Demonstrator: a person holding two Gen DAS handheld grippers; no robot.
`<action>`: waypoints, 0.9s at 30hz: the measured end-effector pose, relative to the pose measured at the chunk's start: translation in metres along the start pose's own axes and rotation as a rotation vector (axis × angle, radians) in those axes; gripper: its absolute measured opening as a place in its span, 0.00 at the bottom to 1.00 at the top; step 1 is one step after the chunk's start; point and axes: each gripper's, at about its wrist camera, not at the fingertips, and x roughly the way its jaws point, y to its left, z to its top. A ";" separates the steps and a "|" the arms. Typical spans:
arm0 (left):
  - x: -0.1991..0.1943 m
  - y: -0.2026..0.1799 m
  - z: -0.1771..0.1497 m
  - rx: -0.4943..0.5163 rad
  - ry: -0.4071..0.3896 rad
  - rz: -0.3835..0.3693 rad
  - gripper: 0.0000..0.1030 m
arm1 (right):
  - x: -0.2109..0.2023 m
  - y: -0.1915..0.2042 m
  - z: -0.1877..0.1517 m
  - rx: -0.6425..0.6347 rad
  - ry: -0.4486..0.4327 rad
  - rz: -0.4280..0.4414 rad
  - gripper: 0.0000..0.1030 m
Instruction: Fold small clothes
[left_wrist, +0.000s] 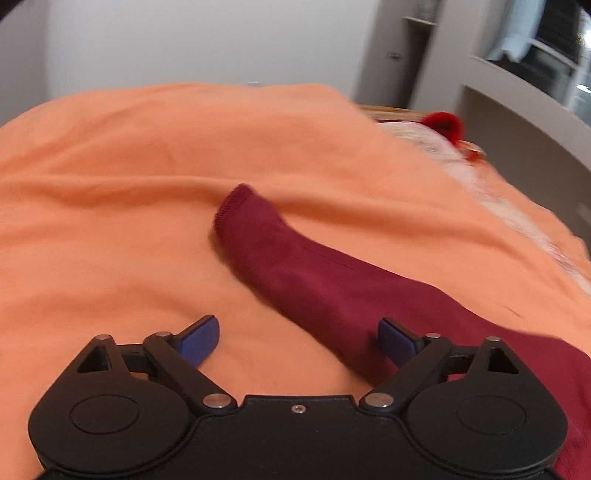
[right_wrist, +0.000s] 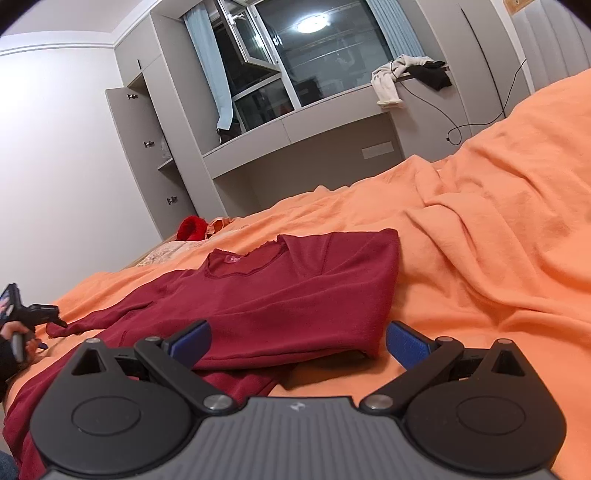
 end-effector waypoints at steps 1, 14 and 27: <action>0.005 -0.002 0.001 -0.001 -0.012 0.019 0.87 | 0.001 0.000 -0.001 0.004 0.004 0.000 1.00; -0.011 -0.026 0.005 0.073 -0.226 -0.028 0.09 | 0.003 -0.010 -0.006 0.075 0.030 0.008 1.00; -0.239 -0.144 -0.106 0.818 -0.710 -0.517 0.10 | -0.006 -0.001 -0.006 0.043 -0.012 0.004 1.00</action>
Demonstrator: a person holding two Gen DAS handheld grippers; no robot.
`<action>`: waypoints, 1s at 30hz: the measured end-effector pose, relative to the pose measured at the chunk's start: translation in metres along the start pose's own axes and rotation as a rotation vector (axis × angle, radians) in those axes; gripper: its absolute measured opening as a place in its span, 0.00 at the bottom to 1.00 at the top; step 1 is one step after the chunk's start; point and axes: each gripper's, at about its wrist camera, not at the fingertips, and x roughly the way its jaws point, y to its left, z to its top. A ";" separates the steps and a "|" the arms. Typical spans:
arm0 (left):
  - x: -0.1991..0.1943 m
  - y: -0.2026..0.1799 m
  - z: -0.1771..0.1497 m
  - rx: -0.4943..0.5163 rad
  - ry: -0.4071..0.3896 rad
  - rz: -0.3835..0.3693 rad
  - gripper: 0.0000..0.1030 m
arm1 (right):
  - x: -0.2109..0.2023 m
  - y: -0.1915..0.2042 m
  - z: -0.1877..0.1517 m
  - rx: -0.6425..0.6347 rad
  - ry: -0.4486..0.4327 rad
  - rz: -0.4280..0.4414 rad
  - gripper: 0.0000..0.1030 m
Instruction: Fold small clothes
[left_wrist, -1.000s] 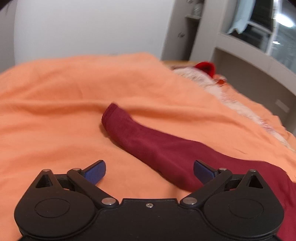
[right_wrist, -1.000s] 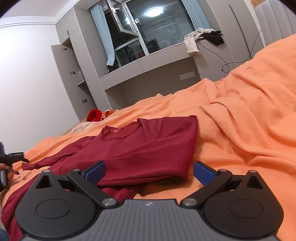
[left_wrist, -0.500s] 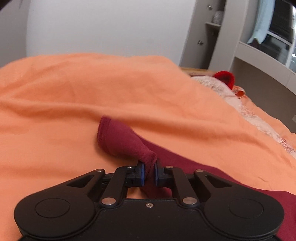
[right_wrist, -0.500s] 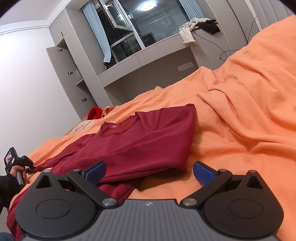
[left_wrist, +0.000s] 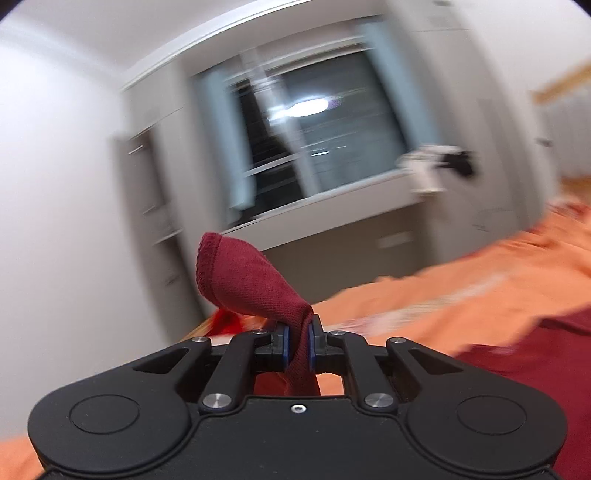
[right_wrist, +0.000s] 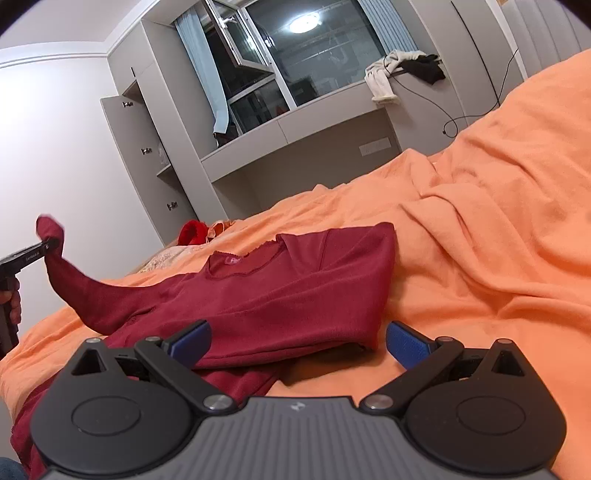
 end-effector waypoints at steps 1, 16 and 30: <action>-0.007 -0.020 0.003 0.031 0.002 -0.043 0.10 | 0.000 0.001 0.000 -0.001 -0.004 0.000 1.00; -0.068 -0.160 -0.079 0.136 0.199 -0.444 0.34 | -0.012 0.002 -0.001 -0.004 -0.036 0.012 1.00; -0.080 -0.059 -0.063 -0.156 0.359 -0.152 0.92 | -0.011 0.033 0.001 -0.024 0.019 0.082 1.00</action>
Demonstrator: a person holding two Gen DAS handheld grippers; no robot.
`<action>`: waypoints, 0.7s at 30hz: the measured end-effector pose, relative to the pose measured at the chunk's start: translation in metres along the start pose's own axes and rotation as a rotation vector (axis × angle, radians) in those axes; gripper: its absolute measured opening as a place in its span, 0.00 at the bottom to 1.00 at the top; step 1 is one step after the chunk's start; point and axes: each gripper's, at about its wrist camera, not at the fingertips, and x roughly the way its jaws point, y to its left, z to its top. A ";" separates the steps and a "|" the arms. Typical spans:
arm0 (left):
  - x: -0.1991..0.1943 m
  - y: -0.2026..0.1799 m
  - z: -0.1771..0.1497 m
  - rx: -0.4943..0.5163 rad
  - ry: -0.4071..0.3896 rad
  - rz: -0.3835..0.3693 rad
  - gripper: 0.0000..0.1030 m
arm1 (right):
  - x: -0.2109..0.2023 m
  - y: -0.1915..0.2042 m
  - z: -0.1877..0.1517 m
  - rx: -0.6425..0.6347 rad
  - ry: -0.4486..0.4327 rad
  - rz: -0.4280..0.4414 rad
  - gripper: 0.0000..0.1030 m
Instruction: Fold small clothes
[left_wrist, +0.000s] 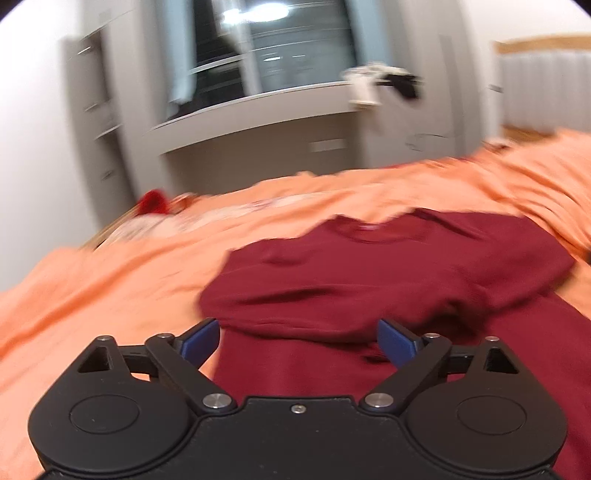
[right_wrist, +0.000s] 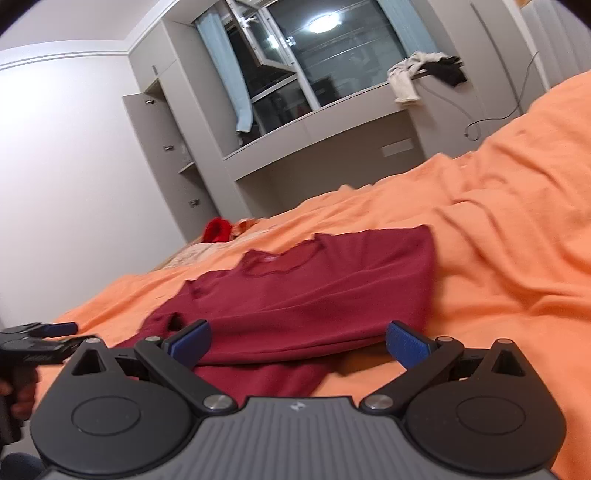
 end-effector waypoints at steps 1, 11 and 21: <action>0.004 0.006 0.002 -0.038 0.018 0.037 0.94 | 0.001 0.005 -0.001 -0.002 0.011 0.011 1.00; 0.069 0.045 0.009 -0.321 0.091 0.101 0.97 | 0.026 0.057 -0.011 -0.021 0.082 0.137 0.98; 0.111 0.075 -0.015 -0.446 0.250 0.092 0.97 | 0.095 0.125 -0.003 -0.172 0.121 0.127 0.77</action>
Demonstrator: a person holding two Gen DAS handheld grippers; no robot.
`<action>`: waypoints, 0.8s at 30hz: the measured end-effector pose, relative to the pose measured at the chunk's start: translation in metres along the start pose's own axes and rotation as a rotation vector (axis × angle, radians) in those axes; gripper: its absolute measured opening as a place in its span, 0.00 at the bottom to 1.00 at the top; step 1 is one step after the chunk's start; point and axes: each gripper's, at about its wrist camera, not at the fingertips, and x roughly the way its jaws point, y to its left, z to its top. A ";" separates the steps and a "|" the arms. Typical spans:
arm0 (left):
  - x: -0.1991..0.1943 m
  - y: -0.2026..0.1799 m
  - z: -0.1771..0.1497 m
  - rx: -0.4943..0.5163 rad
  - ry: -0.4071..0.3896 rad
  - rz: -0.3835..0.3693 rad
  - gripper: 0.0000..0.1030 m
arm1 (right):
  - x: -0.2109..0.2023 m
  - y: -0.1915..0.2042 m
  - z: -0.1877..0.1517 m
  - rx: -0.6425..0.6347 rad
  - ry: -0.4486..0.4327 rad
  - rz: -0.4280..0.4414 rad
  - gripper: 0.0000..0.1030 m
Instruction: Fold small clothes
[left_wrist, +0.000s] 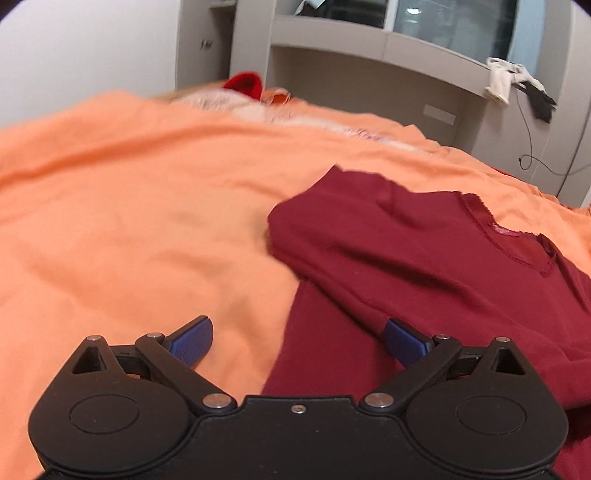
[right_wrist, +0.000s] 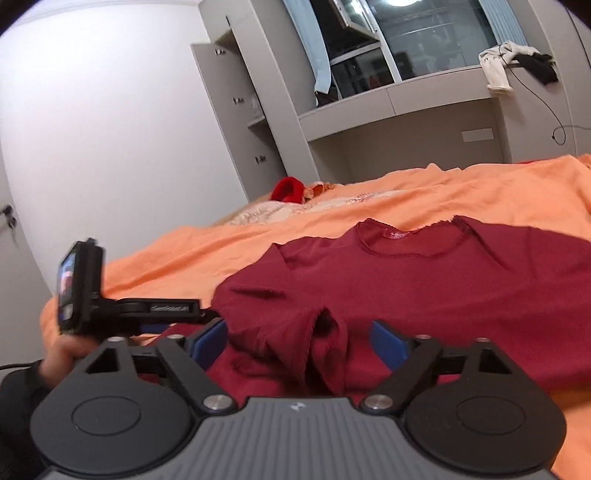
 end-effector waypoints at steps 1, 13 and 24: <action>0.001 0.003 0.000 -0.011 0.009 -0.009 0.97 | 0.007 0.003 0.002 -0.017 0.015 -0.018 0.64; 0.000 0.013 0.000 -0.011 0.037 -0.025 0.97 | -0.002 0.085 -0.048 -0.669 0.094 -0.099 0.10; 0.003 0.011 0.000 0.027 0.054 -0.008 0.98 | -0.023 0.043 -0.024 -0.288 0.075 -0.056 0.54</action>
